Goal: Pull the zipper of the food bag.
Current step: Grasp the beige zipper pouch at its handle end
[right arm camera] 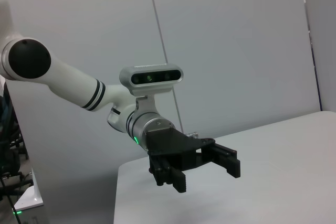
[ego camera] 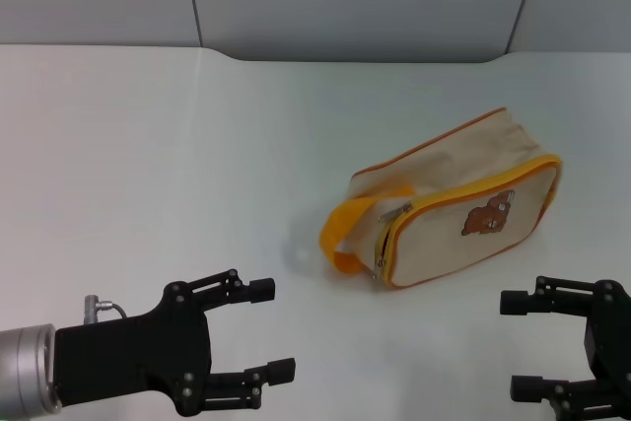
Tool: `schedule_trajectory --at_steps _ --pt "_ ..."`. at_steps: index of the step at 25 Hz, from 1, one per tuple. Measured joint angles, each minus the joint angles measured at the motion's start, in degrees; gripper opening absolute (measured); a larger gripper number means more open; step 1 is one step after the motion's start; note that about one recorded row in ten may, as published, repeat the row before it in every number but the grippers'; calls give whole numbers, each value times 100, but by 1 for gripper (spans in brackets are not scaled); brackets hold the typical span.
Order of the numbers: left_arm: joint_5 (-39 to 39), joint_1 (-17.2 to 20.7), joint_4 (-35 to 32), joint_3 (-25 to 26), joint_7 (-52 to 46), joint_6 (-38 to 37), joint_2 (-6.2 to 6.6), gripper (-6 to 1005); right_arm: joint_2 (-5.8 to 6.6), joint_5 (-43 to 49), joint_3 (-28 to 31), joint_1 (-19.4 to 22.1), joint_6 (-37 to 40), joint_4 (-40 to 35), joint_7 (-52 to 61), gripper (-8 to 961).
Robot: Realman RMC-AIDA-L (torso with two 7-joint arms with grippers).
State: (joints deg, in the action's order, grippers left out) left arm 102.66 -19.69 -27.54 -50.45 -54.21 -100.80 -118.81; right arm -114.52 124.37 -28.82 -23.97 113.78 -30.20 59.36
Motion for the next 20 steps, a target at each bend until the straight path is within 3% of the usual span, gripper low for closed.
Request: schedule_trajectory --at_steps 9,13,18,20 --pt "-25 0 5 -7 37 0 -12 834 -9 -20 63 6 -12 5 -32 819" --pt "-64 -26 121 25 199 24 -27 834 -11 -130 547 62 -99 9 -55 819" --pt "-433 -639 1386 88 979 943 -45 835 -6 -90 567 87 -70 -105 -20 819" --pt "-596 -719 1583 88 1105 1107 -47 835 -5 -90 579 110 -61 -147 -6 819"
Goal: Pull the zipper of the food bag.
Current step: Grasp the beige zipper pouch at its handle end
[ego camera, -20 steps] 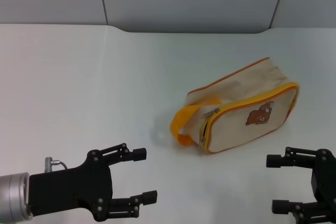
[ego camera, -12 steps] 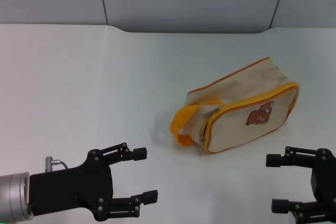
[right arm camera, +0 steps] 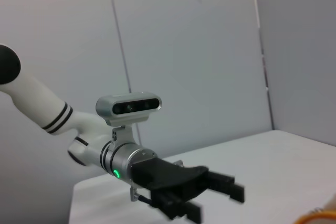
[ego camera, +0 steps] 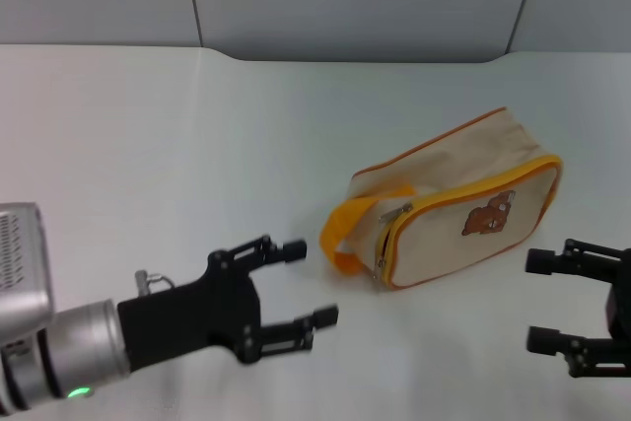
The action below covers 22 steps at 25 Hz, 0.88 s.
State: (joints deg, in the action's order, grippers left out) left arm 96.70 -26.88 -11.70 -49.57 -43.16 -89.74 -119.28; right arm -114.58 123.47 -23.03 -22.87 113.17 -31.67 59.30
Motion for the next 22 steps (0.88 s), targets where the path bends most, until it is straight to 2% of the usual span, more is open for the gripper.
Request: schedule_trajectory --at_steps 3,7,8,9,11,13,14,16,17,18,19,20,22 --pt "-682 -310 792 5 533 405 1 835 20 -37 116 184 174 -200 52 818" --pt "-899 -531 1311 19 915 603 1 835 26 -25 256 233 268 -243 55 818" --pt "-918 -716 1696 126 1299 775 2 835 27 -14 279 241 279 -245 55 818" --pt "-918 -716 1696 126 1299 775 2 835 27 -14 279 241 279 -245 55 818" --pt "-875 -887 2145 406 1848 1001 1 835 26 -14 280 243 282 -247 53 818" --pt "-657 -1014 2651 971 2605 1350 1 835 20 -19 256 245 284 -249 32 818" --pt "-657 -1014 2651 971 2605 1350 1 835 20 -27 250 243 285 -250 29 818" --pt "274 -1073 3250 2319 3390 2165 1 835 14 -39 252 231 285 -251 28 819" --pt "274 -1073 3250 2319 3390 2165 1 835 10 -41 253 226 285 -252 27 819" --pt "646 -1033 3423 2864 3584 2474 1 834 6 -41 252 222 285 -252 26 819" --pt "646 -1033 3423 2864 3584 2474 1 834 6 -41 252 222 285 -252 26 819" --pt "925 -975 3555 3310 3744 2714 1 834 4 -42 247 218 285 -252 24 819" --pt "1252 -875 3696 3859 3938 2999 1 834 3 -44 237 214 285 -252 17 819"
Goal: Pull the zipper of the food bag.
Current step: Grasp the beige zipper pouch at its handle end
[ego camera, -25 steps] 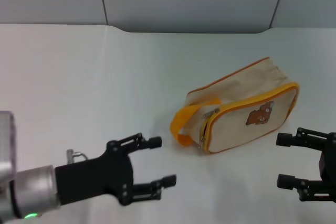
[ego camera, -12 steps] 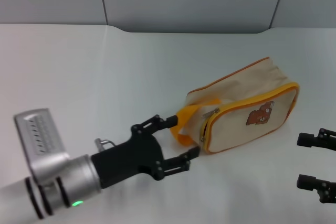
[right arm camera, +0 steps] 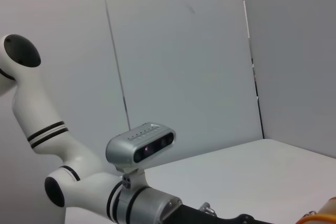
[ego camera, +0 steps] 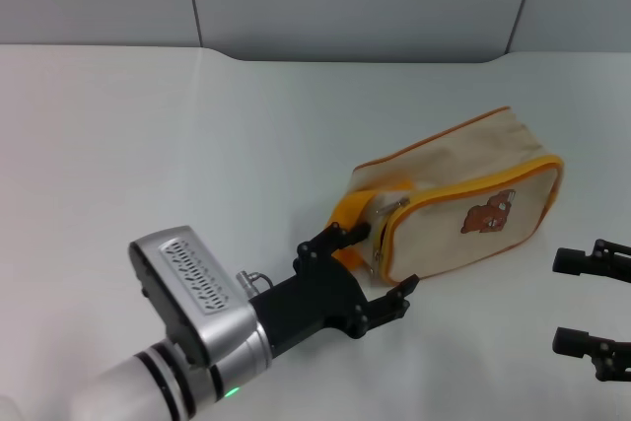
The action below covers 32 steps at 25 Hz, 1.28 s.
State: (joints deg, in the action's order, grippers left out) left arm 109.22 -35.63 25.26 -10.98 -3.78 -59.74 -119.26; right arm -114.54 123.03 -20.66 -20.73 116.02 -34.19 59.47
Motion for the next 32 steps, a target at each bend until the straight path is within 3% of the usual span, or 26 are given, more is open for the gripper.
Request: schedule_trajectory --at_steps 3,8,32 --pt "604 123 180 719 37 402 0 834 -1 -2 -3 -3 0 1 -2 819" --pt "1026 301 418 1401 80 536 0 834 -14 -7 9 -24 -55 34 -17 819" --pt "1033 245 583 2023 -281 853 0 668 -60 -8 45 -42 -80 42 -23 819"
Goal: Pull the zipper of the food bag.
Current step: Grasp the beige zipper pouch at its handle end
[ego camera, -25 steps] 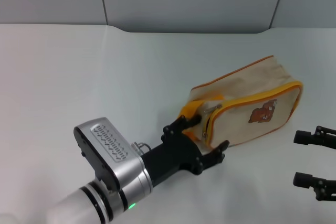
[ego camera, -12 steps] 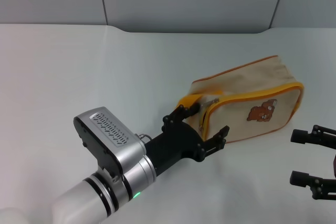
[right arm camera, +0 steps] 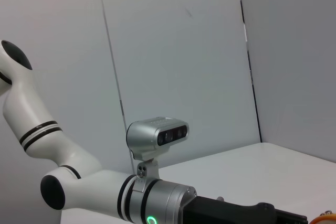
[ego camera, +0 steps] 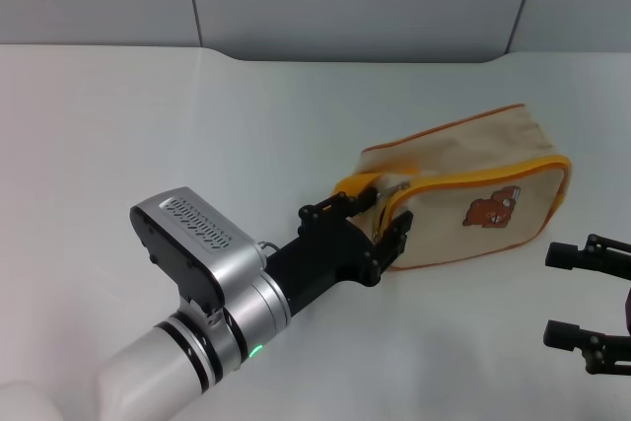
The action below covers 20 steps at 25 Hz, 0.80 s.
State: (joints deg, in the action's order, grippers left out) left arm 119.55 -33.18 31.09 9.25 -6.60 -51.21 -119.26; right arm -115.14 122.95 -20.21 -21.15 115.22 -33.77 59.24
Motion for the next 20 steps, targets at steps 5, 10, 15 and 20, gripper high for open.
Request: schedule_trajectory --at_steps 5,10,15,20 --pt "33 -57 -21 34 -74 139 0 432 0 0 0 3 3 3 0 818" --pt "332 -39 -16 46 -86 94 0 315 0 0 7 5 6 3 0 818" --pt "402 -12 -19 51 -47 0 0 245 -4 0 9 14 3 3 0 819" --pt "498 115 -116 34 -77 -425 -1 216 -10 0 73 46 1 3 -13 819"
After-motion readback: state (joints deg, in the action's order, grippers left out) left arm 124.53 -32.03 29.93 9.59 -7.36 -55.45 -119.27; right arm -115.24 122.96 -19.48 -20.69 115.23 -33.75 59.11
